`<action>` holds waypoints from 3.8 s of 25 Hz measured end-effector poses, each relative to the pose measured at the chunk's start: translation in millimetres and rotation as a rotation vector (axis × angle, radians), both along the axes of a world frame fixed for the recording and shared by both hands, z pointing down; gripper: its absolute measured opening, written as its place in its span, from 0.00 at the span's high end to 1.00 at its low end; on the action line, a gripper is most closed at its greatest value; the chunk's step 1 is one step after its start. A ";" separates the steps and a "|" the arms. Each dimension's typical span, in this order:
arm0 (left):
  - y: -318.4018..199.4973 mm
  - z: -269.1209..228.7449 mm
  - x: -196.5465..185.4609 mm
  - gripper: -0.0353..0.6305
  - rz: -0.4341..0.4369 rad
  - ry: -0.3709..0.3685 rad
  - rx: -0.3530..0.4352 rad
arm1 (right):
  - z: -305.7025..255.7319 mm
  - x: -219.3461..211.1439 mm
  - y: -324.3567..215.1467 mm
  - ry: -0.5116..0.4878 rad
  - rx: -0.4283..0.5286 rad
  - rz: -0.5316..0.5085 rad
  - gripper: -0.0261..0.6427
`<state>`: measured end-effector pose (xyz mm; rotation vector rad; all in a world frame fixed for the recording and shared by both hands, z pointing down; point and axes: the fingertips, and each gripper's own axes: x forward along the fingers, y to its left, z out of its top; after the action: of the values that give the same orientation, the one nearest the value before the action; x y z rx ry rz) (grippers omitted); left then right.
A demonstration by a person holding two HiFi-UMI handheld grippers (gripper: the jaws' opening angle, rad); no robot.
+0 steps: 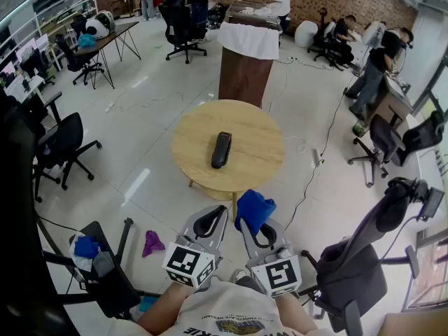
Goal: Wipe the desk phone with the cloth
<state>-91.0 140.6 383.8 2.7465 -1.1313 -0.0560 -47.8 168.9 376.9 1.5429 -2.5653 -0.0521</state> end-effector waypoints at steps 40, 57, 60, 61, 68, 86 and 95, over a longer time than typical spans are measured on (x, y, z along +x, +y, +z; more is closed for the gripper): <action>-175.4 31.7 76.4 0.85 -0.150 -0.106 -0.061 | 22.9 82.6 -175.5 -0.068 -0.046 -0.127 0.87; -210.4 50.6 80.6 0.81 -0.243 -0.170 -0.102 | 21.6 94.9 -212.2 -0.077 -0.064 -0.198 0.87; -220.2 57.0 78.6 0.77 -0.239 -0.168 -0.117 | 23.7 92.0 -219.6 -0.066 -0.071 -0.199 0.87; -223.6 59.4 78.2 0.77 -0.236 -0.171 -0.121 | 24.2 91.3 -222.6 -0.064 -0.072 -0.197 0.87; -247.4 82.0 65.6 0.77 -0.236 -0.224 -0.156 | 28.3 84.5 -241.6 -0.050 -0.087 -0.180 0.87; -320.7 223.7 33.3 0.65 -0.183 -0.511 -0.429 | 53.8 70.1 -285.3 -0.034 -0.141 -0.135 0.87; -338.5 264.4 36.8 0.59 -0.157 -0.661 -0.527 | 61.9 75.8 -301.1 -0.029 -0.165 -0.107 0.87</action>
<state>-54.2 -197.9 648.2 2.2284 -1.2566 1.0350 28.0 -132.2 438.8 1.3570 -2.5986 0.1674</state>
